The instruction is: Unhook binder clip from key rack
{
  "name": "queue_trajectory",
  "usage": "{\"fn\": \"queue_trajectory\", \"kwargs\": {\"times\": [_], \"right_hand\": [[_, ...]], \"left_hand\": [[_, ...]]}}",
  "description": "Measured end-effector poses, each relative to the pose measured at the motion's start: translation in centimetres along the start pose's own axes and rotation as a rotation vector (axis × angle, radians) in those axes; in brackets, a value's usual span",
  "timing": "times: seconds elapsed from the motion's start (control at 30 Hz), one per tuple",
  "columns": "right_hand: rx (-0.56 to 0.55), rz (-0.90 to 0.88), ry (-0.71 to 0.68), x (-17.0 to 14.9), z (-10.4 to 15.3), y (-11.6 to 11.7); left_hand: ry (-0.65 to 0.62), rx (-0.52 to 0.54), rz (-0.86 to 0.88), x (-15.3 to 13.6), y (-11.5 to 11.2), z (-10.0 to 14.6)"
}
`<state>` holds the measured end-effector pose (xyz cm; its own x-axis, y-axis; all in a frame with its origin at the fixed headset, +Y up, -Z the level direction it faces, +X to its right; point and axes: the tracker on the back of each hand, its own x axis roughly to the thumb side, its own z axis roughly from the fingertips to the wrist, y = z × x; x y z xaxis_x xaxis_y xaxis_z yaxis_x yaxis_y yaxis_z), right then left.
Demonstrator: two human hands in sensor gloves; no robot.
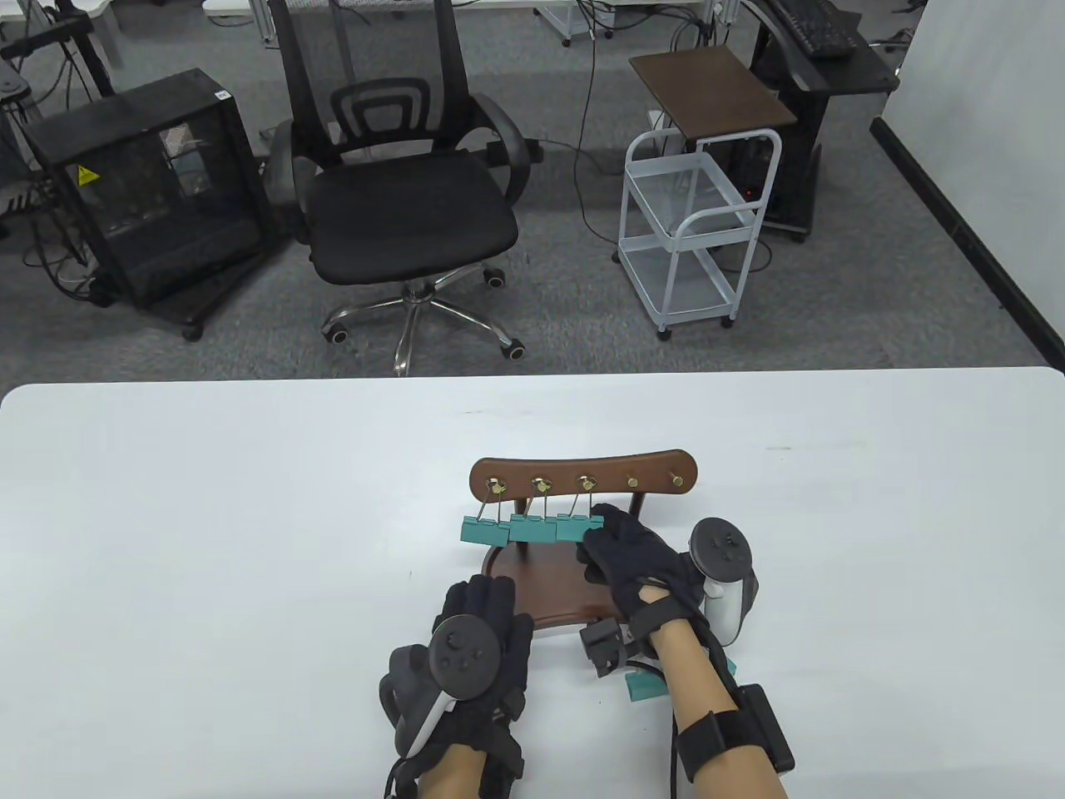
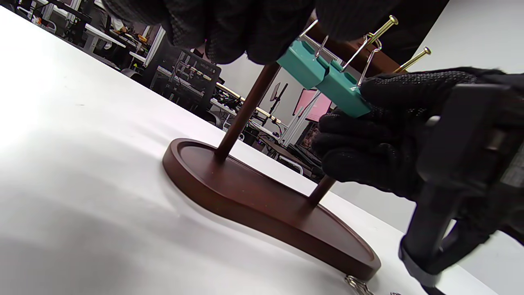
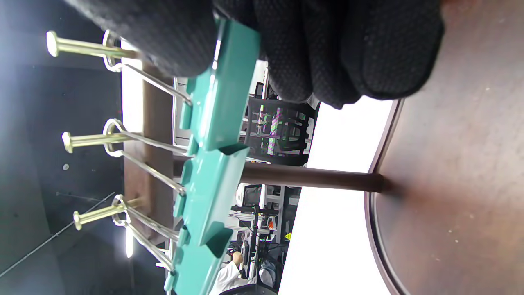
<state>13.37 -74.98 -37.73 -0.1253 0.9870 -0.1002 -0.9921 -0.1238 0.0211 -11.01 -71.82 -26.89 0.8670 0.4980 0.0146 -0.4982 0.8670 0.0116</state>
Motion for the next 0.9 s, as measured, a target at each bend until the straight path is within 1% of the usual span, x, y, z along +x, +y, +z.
{"fn": "queue_trajectory", "kwargs": {"times": [0.43,0.9], "right_hand": [[-0.014,-0.011,-0.007,0.1,0.1,-0.3],[-0.022,0.010,-0.033,0.9,0.3,-1.6]], "left_hand": [[0.001,0.000,0.003,0.0,0.1,0.0],[0.002,0.001,0.002,0.0,0.1,0.0]]}}
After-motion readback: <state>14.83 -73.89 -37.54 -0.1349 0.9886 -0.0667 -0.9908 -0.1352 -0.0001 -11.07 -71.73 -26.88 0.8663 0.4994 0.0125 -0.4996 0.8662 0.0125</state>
